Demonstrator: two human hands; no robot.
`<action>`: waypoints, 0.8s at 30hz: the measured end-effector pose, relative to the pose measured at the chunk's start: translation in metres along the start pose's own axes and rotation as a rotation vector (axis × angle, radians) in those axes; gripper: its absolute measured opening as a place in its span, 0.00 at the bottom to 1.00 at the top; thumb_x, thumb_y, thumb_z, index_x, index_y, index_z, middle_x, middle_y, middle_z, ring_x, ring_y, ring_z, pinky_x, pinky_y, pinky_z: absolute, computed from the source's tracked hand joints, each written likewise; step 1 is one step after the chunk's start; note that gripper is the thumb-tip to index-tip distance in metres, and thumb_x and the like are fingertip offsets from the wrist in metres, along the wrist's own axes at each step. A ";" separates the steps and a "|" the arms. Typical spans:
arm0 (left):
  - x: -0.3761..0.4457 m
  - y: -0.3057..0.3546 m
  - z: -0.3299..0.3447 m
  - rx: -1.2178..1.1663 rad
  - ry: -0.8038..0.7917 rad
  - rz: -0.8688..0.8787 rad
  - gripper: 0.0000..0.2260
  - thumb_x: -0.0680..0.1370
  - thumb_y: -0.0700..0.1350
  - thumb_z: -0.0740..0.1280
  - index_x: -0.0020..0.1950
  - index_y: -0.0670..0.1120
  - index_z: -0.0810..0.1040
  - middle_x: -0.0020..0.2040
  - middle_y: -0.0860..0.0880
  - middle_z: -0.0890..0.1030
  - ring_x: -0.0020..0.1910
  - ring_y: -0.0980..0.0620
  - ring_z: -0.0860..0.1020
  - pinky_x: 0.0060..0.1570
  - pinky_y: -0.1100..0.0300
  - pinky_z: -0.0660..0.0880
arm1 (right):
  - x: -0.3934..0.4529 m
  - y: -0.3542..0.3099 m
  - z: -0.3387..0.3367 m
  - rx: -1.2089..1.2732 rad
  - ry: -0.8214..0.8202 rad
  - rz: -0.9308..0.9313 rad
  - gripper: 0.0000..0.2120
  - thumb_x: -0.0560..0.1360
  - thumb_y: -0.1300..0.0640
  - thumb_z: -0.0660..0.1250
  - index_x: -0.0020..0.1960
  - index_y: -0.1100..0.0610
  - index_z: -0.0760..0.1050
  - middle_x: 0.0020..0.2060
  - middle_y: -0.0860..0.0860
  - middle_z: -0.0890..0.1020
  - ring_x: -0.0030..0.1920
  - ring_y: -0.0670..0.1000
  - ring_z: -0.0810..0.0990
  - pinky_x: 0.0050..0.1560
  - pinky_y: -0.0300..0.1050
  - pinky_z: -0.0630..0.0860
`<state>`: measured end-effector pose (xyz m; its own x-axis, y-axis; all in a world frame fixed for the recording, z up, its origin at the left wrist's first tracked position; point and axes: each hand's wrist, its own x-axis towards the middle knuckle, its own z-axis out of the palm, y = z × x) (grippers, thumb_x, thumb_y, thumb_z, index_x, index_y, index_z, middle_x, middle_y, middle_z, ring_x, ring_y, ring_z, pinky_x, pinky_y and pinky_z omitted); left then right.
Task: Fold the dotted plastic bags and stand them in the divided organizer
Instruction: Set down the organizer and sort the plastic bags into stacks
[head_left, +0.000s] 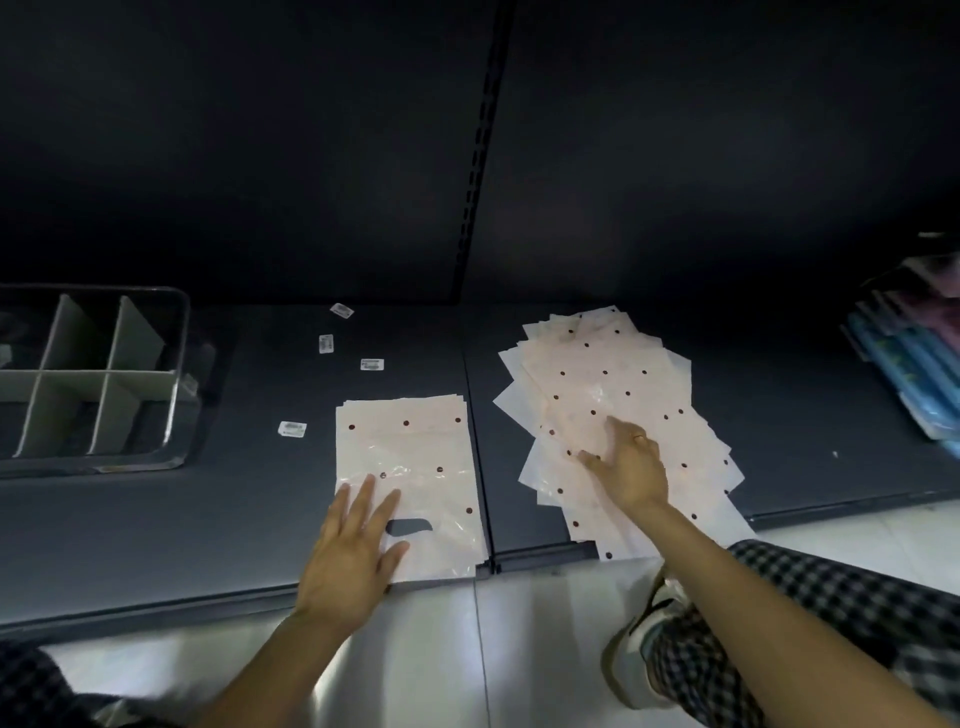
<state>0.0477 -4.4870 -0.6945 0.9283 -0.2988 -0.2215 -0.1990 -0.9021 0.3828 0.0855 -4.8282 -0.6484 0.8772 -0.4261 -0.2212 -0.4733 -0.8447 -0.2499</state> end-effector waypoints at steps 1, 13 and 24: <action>0.006 0.002 -0.001 0.012 -0.003 0.000 0.38 0.70 0.70 0.28 0.76 0.56 0.48 0.76 0.53 0.40 0.77 0.46 0.42 0.74 0.55 0.50 | 0.002 0.006 0.003 -0.006 -0.017 -0.019 0.26 0.76 0.47 0.65 0.71 0.55 0.65 0.68 0.54 0.68 0.66 0.57 0.66 0.58 0.49 0.71; 0.046 0.011 -0.012 0.033 -0.073 0.001 0.27 0.81 0.57 0.52 0.77 0.55 0.45 0.78 0.51 0.39 0.76 0.47 0.39 0.74 0.55 0.47 | 0.015 0.015 0.005 -0.160 -0.072 -0.031 0.36 0.73 0.36 0.62 0.74 0.51 0.58 0.75 0.52 0.58 0.72 0.56 0.57 0.66 0.51 0.65; 0.032 0.022 -0.036 -0.265 0.083 0.034 0.25 0.77 0.61 0.61 0.72 0.54 0.67 0.76 0.54 0.58 0.75 0.52 0.52 0.73 0.57 0.54 | -0.010 -0.030 -0.004 0.158 0.227 -0.149 0.18 0.80 0.49 0.59 0.34 0.56 0.67 0.36 0.57 0.76 0.36 0.54 0.72 0.33 0.45 0.63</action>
<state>0.0845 -4.5056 -0.6609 0.9472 -0.2913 -0.1341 -0.1519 -0.7757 0.6126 0.0911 -4.7996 -0.6347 0.9250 -0.3778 0.0408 -0.3290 -0.8500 -0.4114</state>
